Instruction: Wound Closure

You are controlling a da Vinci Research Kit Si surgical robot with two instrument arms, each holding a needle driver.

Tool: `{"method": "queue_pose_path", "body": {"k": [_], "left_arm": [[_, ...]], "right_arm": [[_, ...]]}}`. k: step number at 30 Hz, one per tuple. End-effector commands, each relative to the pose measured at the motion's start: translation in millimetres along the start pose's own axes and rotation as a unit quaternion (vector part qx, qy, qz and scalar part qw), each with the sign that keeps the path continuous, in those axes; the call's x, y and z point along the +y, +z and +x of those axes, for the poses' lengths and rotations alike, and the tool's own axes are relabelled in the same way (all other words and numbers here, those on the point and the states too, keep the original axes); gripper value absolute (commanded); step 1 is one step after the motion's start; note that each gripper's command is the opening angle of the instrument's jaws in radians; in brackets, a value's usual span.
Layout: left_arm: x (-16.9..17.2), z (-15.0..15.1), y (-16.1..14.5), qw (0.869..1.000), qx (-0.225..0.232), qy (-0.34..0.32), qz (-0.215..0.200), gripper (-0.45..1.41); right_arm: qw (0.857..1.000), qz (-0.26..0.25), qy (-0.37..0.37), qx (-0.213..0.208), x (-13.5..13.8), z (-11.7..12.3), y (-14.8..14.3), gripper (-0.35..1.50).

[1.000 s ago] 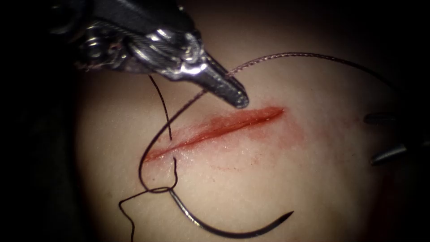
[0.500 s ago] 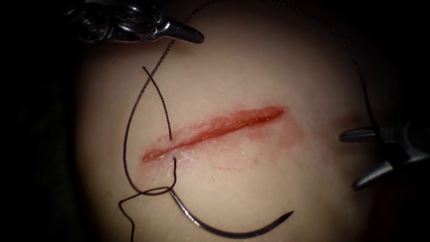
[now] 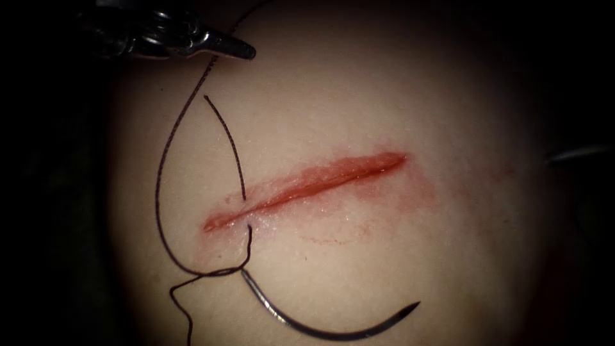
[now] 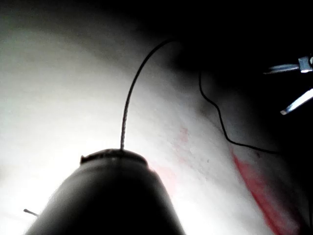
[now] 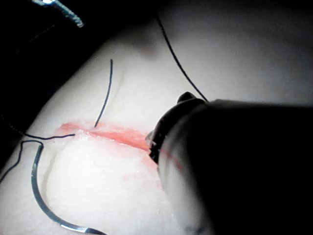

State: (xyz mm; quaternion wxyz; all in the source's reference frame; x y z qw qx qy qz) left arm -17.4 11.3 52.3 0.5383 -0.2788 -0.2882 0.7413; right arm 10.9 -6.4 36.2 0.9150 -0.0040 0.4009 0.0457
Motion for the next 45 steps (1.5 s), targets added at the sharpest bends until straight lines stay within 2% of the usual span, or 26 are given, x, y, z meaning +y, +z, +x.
{"method": "queue_pose_path", "body": {"k": [1, 5, 9, 10, 11, 13, 16, 17, 18, 19, 20, 21, 22, 23, 25, 26, 28, 29, 30, 32, 33, 37, 39, 42, 44, 45], "left_arm": [[-0.1, 0.1, 0.9, 1.000, 0.001, -0.002, 0.000, -0.45], [-0.1, -0.3, 1.4, 1.000, 0.000, -0.013, -0.001, -0.45], [-1.0, -1.5, 2.1, 0.999, -0.022, -0.045, 0.016, -0.45], [-1.2, -1.7, 2.3, 0.998, -0.031, -0.046, 0.022, -0.45], [-1.6, -1.7, 3.0, 0.998, -0.029, -0.048, 0.023, -0.45], [-1.5, -1.5, 3.2, 0.998, -0.017, -0.053, 0.010, -0.45], [0.0, -0.1, 2.9, 0.993, 0.043, -0.068, -0.089, -0.45], [0.9, 1.0, 2.3, 0.981, 0.076, -0.072, -0.164, -0.45], [1.3, 1.5, 1.9, 0.975, 0.090, -0.075, -0.190, -0.45], [1.7, 2.1, 1.4, 0.967, 0.107, -0.078, -0.216, -0.45], [2.0, 2.6, 0.9, 0.963, 0.115, -0.081, -0.231, -0.45], [2.5, 3.4, 0.1, 0.956, 0.124, -0.087, -0.252, -0.45], [2.5, 3.4, 0.1, 0.956, 0.124, -0.087, -0.252, -0.45], [2.9, 3.9, -0.4, 0.953, 0.135, -0.093, -0.253, -0.45], [3.3, 4.1, -0.6, 0.948, 0.153, -0.099, -0.262, -0.45], [3.5, 4.3, -0.5, 0.941, 0.168, -0.102, -0.275, -0.45], [3.5, 4.5, 0.2, 0.937, 0.186, -0.105, -0.276, -0.45], [3.4, 4.5, 0.4, 0.937, 0.190, -0.103, -0.273, -0.45], [3.4, 4.5, 0.4, 0.937, 0.190, -0.103, -0.273, -0.45], [2.9, 4.1, 1.2, 0.938, 0.196, -0.096, -0.268, -0.45], [2.5, 3.8, 1.6, 0.939, 0.200, -0.091, -0.265, -0.45], [1.7, 3.7, 2.1, 0.940, 0.208, -0.087, -0.257, -0.45], [0.6, 3.6, 2.4, 0.943, 0.217, -0.071, -0.243, -0.45], [-0.7, 3.4, 2.3, 0.951, 0.215, -0.049, -0.216, -0.45], [-2.3, 2.6, 2.3, 0.962, 0.207, -0.025, -0.178, -0.45], [-3.7, 1.9, 2.7, 0.971, 0.198, -0.009, -0.134, -0.45]], "right_arm": [[1.000, -0.006, -0.007, -0.005, 0.9, 0.6, 0.3, 1.40], [0.999, -0.030, -0.032, -0.022, 1.3, 1.6, 0.3, 1.43], [0.997, -0.070, -0.040, 0.004, 1.1, 2.9, -0.4, 1.47], [0.997, -0.074, -0.037, 0.008, 1.1, 3.2, -0.5, 1.45], [0.998, -0.059, -0.025, 0.022, 0.8, 4.3, -0.2, 1.30], [0.998, -0.041, -0.024, 0.034, 0.4, 4.7, 0.4, 1.25], [0.996, 0.024, 0.002, 0.084, -1.8, 6.1, 3.2, 0.90], [0.993, 0.055, 0.029, 0.105, -3.4, 6.6, 5.7, 0.31], [0.988, 0.079, 0.067, 0.113, -4.1, 6.7, 6.8, -0.19], [0.981, 0.110, 0.111, 0.118, -4.8, 6.7, 8.0, -0.35], [0.974, 0.134, 0.144, 0.115, -5.6, 6.7, 9.5, -0.35], [0.970, 0.153, 0.150, 0.116, -7.3, 6.4, 12.9, -0.35], [0.970, 0.153, 0.150, 0.116, -7.3, 6.4, 12.9, -0.35], [0.976, 0.139, 0.126, 0.112, -9.1, 6.3, 16.7, -0.35], [0.981, 0.105, 0.124, 0.107, -10.4, 6.4, 20.0, -0.35], [0.981, 0.067, 0.138, 0.119, -11.6, 6.5, 23.7, -0.35], [0.955, 0.067, 0.214, 0.193, -12.6, 7.7, 28.8, -0.35], [0.949, 0.062, 0.226, 0.209, -12.6, 8.3, 30.0, -0.35], [0.949, 0.062, 0.226, 0.209, -12.6, 8.3, 30.0, -0.35], [0.942, 0.063, 0.223, 0.243, -12.5, 9.1, 32.3, -0.35], [0.935, 0.098, 0.205, 0.271, -12.8, 9.2, 33.9, -0.35], [0.921, 0.148, 0.174, 0.316, -14.6, 8.9, 35.8, -0.35], [0.887, 0.211, 0.180, 0.369, -15.7, 9.4, 35.7, -0.35], [0.854, 0.258, 0.195, 0.408, -15.5, 9.9, 34.6, -0.35], [0.825, 0.277, 0.229, 0.436, -15.4, 10.2, 33.6, -0.35], [0.802, 0.288, 0.261, 0.453, -15.3, 10.3, 33.1, -0.35]]}}
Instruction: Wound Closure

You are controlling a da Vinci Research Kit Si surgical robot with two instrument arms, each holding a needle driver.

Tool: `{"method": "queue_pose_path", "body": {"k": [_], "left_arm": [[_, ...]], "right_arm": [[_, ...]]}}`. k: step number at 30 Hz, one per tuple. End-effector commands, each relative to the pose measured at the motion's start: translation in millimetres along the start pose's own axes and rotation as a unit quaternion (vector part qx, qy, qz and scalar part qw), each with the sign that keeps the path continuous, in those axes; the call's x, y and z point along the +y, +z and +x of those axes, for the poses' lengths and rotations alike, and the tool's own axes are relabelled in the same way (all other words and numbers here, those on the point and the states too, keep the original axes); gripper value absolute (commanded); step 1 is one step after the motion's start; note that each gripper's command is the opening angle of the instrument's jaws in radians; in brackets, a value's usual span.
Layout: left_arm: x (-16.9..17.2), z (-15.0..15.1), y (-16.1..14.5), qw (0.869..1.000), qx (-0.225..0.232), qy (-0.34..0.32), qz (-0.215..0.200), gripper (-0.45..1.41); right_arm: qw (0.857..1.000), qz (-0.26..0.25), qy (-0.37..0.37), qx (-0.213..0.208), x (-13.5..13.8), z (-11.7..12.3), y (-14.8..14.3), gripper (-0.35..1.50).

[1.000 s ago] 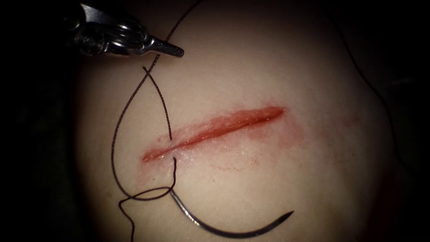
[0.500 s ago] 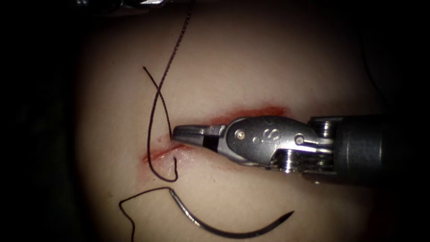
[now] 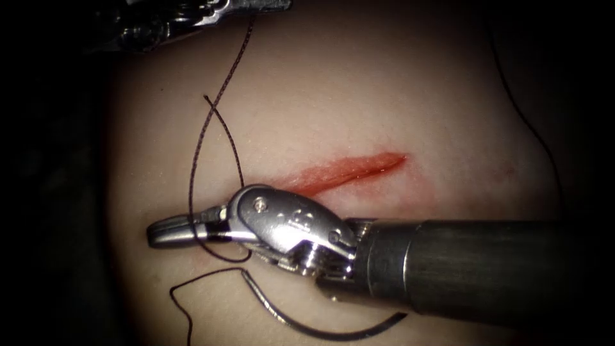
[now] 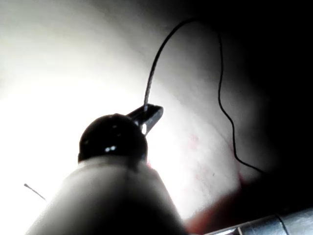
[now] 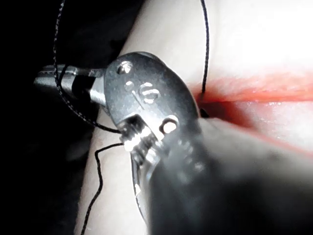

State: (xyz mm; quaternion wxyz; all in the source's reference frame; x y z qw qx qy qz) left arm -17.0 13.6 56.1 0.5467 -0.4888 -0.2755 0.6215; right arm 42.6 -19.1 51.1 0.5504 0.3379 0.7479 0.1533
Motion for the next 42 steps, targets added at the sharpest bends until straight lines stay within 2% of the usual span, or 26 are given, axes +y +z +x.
{"method": "queue_pose_path", "body": {"k": [1, 4, 5, 6, 7, 10, 11, 12, 13, 14, 15, 16, 22, 23, 25, 28, 30, 31, 33, 34, 37, 40, 41, 42], "left_arm": [[-0.9, -0.6, 0.5, 1.000, -0.005, 0.005, 0.024, -0.45], [-3.3, -2.5, 0.3, 0.997, -0.015, 0.021, 0.074, -0.45], [-4.6, -4.0, 0.2, 0.996, -0.017, 0.028, 0.089, -0.45], [-5.1, -4.6, 0.2, 0.995, -0.020, 0.031, 0.097, -0.45], [-5.9, -5.8, 0.2, 0.993, -0.024, 0.030, 0.112, -0.45], [-6.5, -8.1, 0.1, 0.991, -0.043, 0.033, 0.124, -0.45], [-6.3, -9.1, -0.4, 0.990, -0.052, 0.034, 0.124, -0.45], [-6.0, -9.7, -1.0, 0.990, -0.056, 0.031, 0.128, -0.45], [-5.7, -10.2, -1.4, 0.989, -0.062, 0.031, 0.132, -0.45], [-4.8, -11.1, -2.7, 0.987, -0.071, 0.029, 0.141, -0.45], [-4.3, -11.5, -3.4, 0.986, -0.075, 0.028, 0.143, -0.45], [-3.2, -12.1, -4.9, 0.986, -0.081, 0.024, 0.145, -0.45], [-0.1, -14.8, -7.7, 0.983, -0.087, 0.016, 0.160, -0.45], [0.7, -15.6, -8.0, 0.982, -0.091, 0.013, 0.162, -0.45], [1.9, -16.6, -8.3, 0.983, -0.099, 0.008, 0.157, -0.45], [2.8, -17.0, -8.5, 0.983, -0.104, 0.006, 0.152, -0.45], [3.3, -16.6, -8.4, 0.983, -0.105, 0.003, 0.152, -0.45], [3.4, -15.8, -8.4, 0.983, -0.107, -0.003, 0.149, -0.45], [3.7, -14.3, -8.4, 0.986, -0.083, -0.006, 0.143, -0.45], [3.9, -11.5, -8.3, 0.991, -0.040, 0.002, 0.127, -0.45], [3.6, -7.0, -8.0, 0.995, 0.013, -0.009, 0.095, -0.45], [3.0, -3.8, -7.6, 0.996, 0.052, -0.023, 0.074, -0.45], [2.5, -2.8, -7.3, 0.995, 0.073, -0.026, 0.065, -0.45], [2.2, -2.5, -7.0, 0.995, 0.080, -0.027, 0.061, -0.45]], "right_arm": [[0.999, 0.007, 0.023, 0.027, -0.3, 0.2, 1.0, -0.35], [0.993, 0.015, 0.080, 0.082, -1.1, 1.7, 1.0, -0.35], [0.987, 0.021, 0.112, 0.115, -1.5, 3.0, 1.1, -0.35], [0.984, 0.015, 0.123, 0.128, -1.6, 3.4, 1.2, -0.35], [0.976, -0.005, 0.145, 0.160, -1.6, 4.4, 1.2, -0.35], [0.972, -0.046, 0.148, 0.179, -1.4, 4.8, 0.9, -0.35], [0.975, -0.100, 0.107, 0.168, -1.2, 4.8, 0.4, -0.35], [0.977, -0.132, 0.075, 0.150, -1.1, 4.8, 0.1, -0.35], [0.974, -0.183, 0.048, 0.121, -1.1, 4.9, -0.2, -0.35], [0.961, -0.266, 0.007, 0.073, -1.2, 5.0, -0.9, -0.35], [0.953, -0.298, -0.006, 0.053, -1.3, 5.1, -1.1, -0.35], [0.933, -0.359, -0.016, 0.025, -1.0, 5.1, -1.9, -0.35], [0.901, -0.432, -0.030, 0.029, 1.0, 5.4, -3.3, -0.35], [0.889, -0.457, -0.033, 0.015, 1.4, 5.1, -3.5, -0.35], [0.879, -0.476, -0.036, -0.009, 1.9, 4.4, -3.7, -0.35], [0.880, -0.473, -0.040, -0.030, 2.3, 3.4, -3.8, -0.35], [0.888, -0.457, -0.037, -0.043, 2.4, 2.8, -3.8, -0.35], [0.907, -0.414, -0.033, -0.070, 2.5, 2.0, -4.0, -0.35], [0.931, -0.341, -0.041, -0.119, 2.2, 0.7, -4.3, -0.35], [0.947, -0.269, -0.057, -0.165, 1.6, -0.6, -4.5, -0.35], [0.954, -0.202, -0.065, -0.210, 0.7, -2.1, -4.1, -0.35], [0.959, -0.153, -0.084, -0.225, 0.2, -2.4, -2.8, -0.35], [0.960, -0.134, -0.087, -0.230, 0.0, -2.5, -1.5, -0.35], [0.960, -0.131, -0.091, -0.232, 0.0, -2.6, -1.0, -0.35]]}}
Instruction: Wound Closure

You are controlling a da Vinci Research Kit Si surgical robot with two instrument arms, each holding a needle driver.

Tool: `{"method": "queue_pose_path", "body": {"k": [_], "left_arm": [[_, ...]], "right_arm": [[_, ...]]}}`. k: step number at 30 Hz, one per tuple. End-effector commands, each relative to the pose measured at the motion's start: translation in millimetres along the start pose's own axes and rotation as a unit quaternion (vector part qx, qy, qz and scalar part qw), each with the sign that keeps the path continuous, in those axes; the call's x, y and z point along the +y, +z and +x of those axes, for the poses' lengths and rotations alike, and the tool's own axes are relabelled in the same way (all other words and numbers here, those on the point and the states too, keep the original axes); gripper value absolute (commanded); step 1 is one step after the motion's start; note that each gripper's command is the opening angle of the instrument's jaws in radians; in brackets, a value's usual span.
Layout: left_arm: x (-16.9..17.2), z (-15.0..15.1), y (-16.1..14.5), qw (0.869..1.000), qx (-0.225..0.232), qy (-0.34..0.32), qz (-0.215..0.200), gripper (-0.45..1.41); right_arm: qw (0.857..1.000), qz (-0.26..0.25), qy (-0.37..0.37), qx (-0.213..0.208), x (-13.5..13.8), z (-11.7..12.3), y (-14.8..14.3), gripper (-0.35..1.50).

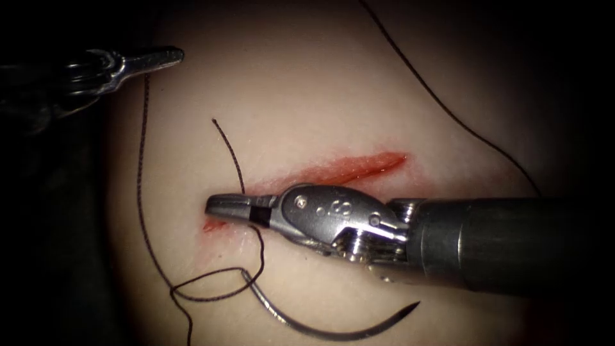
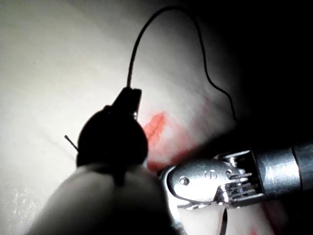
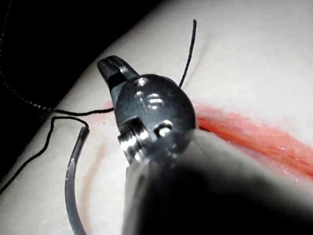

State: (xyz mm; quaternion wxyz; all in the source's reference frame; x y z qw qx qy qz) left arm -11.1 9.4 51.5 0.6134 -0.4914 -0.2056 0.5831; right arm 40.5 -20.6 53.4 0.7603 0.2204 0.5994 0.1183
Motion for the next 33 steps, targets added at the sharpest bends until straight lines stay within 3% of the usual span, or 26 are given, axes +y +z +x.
{"method": "queue_pose_path", "body": {"k": [1, 3, 7, 8, 13, 19, 25, 26, 28, 29, 33], "left_arm": [[-0.5, -0.3, 1.2, 1.000, 0.004, -0.006, -0.004, -0.45], [-1.5, -1.0, 2.8, 1.000, 0.010, -0.013, -0.010, -0.45], [-4.1, -2.1, 5.2, 0.999, 0.026, 0.026, -0.002, -0.45], [-5.1, -2.8, 5.8, 0.999, 0.025, 0.047, 0.004, -0.45], [-8.3, -5.4, 7.3, 0.996, 0.030, 0.074, 0.029, -0.40], [-9.0, -5.3, 6.9, 0.993, 0.023, 0.108, 0.053, -0.40], [-10.4, -8.3, 5.4, 0.984, -0.024, 0.145, 0.104, -0.42], [-10.7, -9.9, 4.7, 0.981, -0.045, 0.147, 0.116, -0.43], [-10.8, -11.3, 3.9, 0.979, -0.063, 0.148, 0.125, -0.45], [-10.6, -12.8, 3.0, 0.976, -0.089, 0.146, 0.138, -0.45], [-9.4, -14.7, 1.4, 0.970, -0.121, 0.141, 0.157, -0.45]], "right_arm": [[1.000, 0.007, -0.005, 0.000, -0.2, 0.4, 2.0, -0.35], [0.998, 0.046, -0.046, 0.009, -1.6, 0.5, 3.9, -0.35], [0.988, 0.123, -0.070, 0.063, -2.9, 2.1, 4.3, -0.35], [0.986, 0.126, -0.067, 0.092, -3.3, 3.2, 4.2, -0.35], [0.982, 0.103, -0.074, 0.140, -2.9, 5.0, 4.0, -0.35], [0.975, 0.102, -0.053, 0.192, -2.5, 5.7, 3.4, -0.35], [0.967, -0.060, 0.007, 0.249, -1.3, 8.0, 1.7, -0.35], [0.950, -0.187, 0.028, 0.248, -1.3, 8.5, 1.1, -0.35], [0.919, -0.304, 0.054, 0.244, -1.3, 8.8, 0.3, -0.35], [0.913, -0.321, 0.055, 0.245, -1.0, 8.7, -0.1, -0.35], [0.906, -0.346, 0.044, 0.238, 0.0, 8.2, -0.4, -0.35]]}}
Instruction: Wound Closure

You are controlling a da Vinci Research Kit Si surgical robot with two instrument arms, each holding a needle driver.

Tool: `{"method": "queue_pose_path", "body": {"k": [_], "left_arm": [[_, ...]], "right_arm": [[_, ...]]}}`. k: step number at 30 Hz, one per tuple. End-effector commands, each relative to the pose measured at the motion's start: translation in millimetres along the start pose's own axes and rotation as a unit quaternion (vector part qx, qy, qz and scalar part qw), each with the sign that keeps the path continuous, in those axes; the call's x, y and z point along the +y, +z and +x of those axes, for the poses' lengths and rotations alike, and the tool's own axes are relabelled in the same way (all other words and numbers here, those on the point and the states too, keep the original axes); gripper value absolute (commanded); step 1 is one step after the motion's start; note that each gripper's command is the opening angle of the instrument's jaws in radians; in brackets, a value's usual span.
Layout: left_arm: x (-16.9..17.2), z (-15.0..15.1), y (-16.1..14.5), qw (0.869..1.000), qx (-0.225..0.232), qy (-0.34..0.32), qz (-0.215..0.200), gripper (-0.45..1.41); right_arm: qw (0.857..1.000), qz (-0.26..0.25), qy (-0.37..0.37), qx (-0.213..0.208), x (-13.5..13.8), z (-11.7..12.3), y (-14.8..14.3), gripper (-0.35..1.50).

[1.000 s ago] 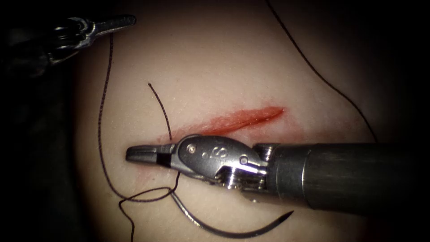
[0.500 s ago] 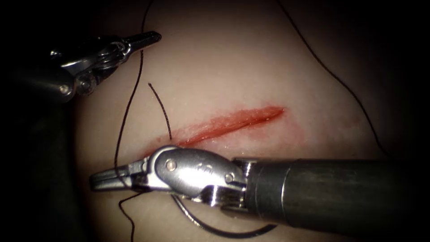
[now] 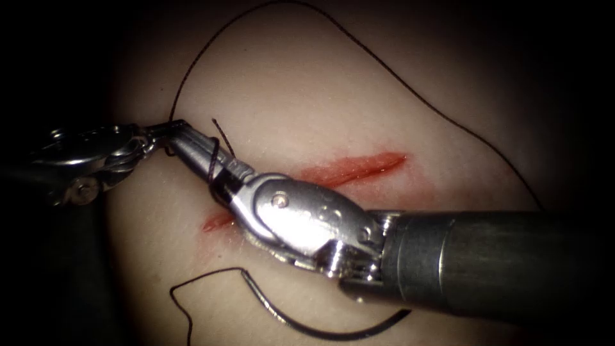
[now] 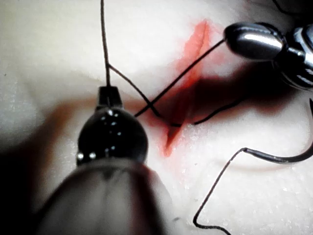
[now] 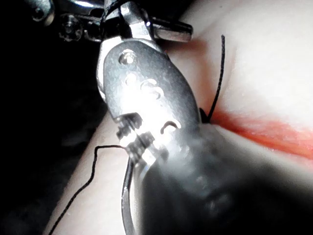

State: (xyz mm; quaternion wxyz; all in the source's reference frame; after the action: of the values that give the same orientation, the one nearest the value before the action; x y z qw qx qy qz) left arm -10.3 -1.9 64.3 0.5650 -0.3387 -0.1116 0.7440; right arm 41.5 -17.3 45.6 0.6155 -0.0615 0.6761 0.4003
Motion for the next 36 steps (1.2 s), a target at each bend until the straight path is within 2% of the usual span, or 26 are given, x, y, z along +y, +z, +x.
{"method": "queue_pose_path", "body": {"k": [1, 6, 9, 10, 13, 15, 17, 18, 20, 21, 23, 24, 27, 28, 32, 34, 35, 36], "left_arm": [[0.6, -0.7, 0.3, 1.000, -0.008, -0.001, 0.001, -0.45], [2.5, -2.2, -1.5, 1.000, -0.030, 0.000, 0.002, -0.45], [3.5, -2.6, -3.4, 0.999, -0.038, 0.007, -0.005, -0.45], [4.2, -2.2, -4.6, 0.999, -0.042, 0.004, -0.007, -0.45], [5.4, -0.9, -6.4, 0.999, -0.040, 0.002, -0.019, -0.45], [7.6, 1.6, -8.7, 0.999, -0.021, -0.009, -0.048, -0.45], [8.8, 3.0, -9.5, 0.997, -0.024, -0.014, -0.068, -0.45], [10.0, 3.9, -10.1, 0.996, -0.030, -0.026, -0.084, -0.45], [11.1, 4.8, -10.5, 0.994, -0.030, -0.030, -0.099, -0.45], [11.7, 5.4, -10.4, 0.994, -0.022, -0.030, -0.105, -0.45], [11.9, 6.2, -10.1, 0.994, -0.006, -0.029, -0.108, -0.45], [11.8, 7.0, -9.5, 0.992, 0.004, -0.036, -0.117, -0.45], [11.6, 8.2, -8.6, 0.989, 0.014, -0.067, -0.130, -0.45], [11.4, 9.1, -8.0, 0.987, 0.023, -0.070, -0.139, -0.45], [8.5, 11.1, -5.4, 0.988, 0.044, -0.065, -0.131, -0.45], [7.1, 11.2, -4.6, 0.989, 0.050, -0.061, -0.126, -0.45], [6.0, 10.9, -3.8, 0.989, 0.057, -0.057, -0.120, -0.45], [4.8, 9.9, -2.8, 0.989, 0.064, -0.052, -0.119, -0.45]], "right_arm": [[1.000, -0.016, -0.010, -0.006, 0.4, -0.7, 1.0, -0.35], [0.997, -0.062, -0.032, -0.021, 1.0, -1.1, 1.1, -0.35], [0.995, -0.068, -0.043, -0.053, 1.6, -1.8, 1.0, -0.35], [0.995, -0.048, -0.051, -0.077, 2.0, -2.5, 1.1, -0.35], [0.992, 0.012, -0.055, -0.109, 2.5, -3.5, 1.4, -0.35], [0.975, 0.105, -0.117, -0.157, 3.2, -4.5, 1.7, -0.35], [0.962, 0.125, -0.144, -0.194, 3.3, -5.0, 1.8, -0.35], [0.950, 0.141, -0.163, -0.226, 3.3, -5.9, 2.0, -0.35], [0.940, 0.176, -0.175, -0.235, 3.4, -6.7, 2.1, -0.35], [0.927, 0.229, -0.185, -0.232, 3.5, -7.5, 2.1, -0.35], [0.914, 0.276, -0.196, -0.225, 3.3, -7.9, 1.9, -0.35], [0.900, 0.320, -0.198, -0.220, 3.1, -8.3, 1.9, -0.35], [0.875, 0.386, -0.199, -0.212, 2.2, -9.1, 1.8, -0.35], [0.859, 0.423, -0.203, -0.204, 1.4, -9.7, 1.8, -0.35], [0.820, 0.525, -0.185, -0.137, -0.9, -9.4, 1.6, -0.35], [0.811, 0.545, -0.177, -0.117, -1.7, -9.1, 1.4, -0.35], [0.810, 0.561, -0.144, -0.087, -2.3, -8.8, 1.3, -0.35], [0.821, 0.558, -0.100, -0.065, -2.8, -8.5, 1.2, -0.35]]}}
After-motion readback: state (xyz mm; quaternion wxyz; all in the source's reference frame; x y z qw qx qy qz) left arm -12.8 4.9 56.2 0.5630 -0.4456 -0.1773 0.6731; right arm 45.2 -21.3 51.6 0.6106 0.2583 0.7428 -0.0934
